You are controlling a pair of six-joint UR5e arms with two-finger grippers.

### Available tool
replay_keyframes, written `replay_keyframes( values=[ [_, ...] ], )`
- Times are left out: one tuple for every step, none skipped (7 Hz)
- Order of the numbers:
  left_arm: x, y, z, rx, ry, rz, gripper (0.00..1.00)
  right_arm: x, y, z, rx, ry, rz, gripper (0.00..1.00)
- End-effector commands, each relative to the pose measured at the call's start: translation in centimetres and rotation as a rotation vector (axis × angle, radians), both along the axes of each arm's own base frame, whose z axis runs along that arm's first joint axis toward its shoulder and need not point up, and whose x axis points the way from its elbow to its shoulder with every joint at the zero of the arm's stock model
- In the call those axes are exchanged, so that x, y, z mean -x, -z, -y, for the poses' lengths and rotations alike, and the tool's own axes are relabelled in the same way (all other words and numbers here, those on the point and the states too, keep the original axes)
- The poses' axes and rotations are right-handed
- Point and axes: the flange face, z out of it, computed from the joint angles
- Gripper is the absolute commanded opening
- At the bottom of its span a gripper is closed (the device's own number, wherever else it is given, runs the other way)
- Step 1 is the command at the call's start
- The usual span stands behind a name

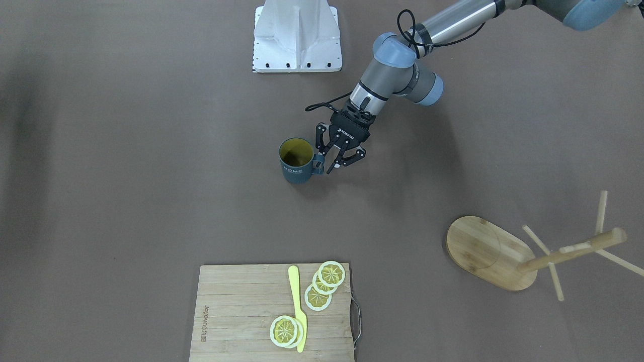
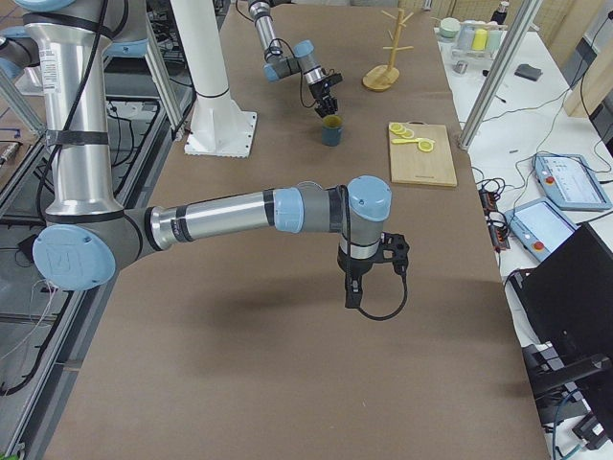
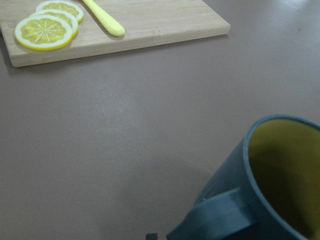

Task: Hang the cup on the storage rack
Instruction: 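Close the left gripper on the teal mug rim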

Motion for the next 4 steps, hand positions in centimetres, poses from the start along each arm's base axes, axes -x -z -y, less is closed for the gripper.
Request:
replay_keyframes(
  values=[
    [-0.09,0.28,0.12,0.006,0.003,-0.005,0.37,0.02,-0.07,-0.06,0.001,0.000,0.000,1.00],
    [-0.21,0.29,0.17,0.006,0.003,-0.005,0.31,0.02,-0.08,-0.06,0.001,0.000,0.000,1.00],
    [-0.21,0.29,0.17,0.007,0.003,-0.006,0.19,0.02,-0.08,-0.06,0.002,0.000,0.000,1.00],
    [-0.17,0.36,0.15,0.005,0.003,-0.011,0.09,0.02,-0.08,-0.06,0.002,0.000,0.000,1.00]
  ],
)
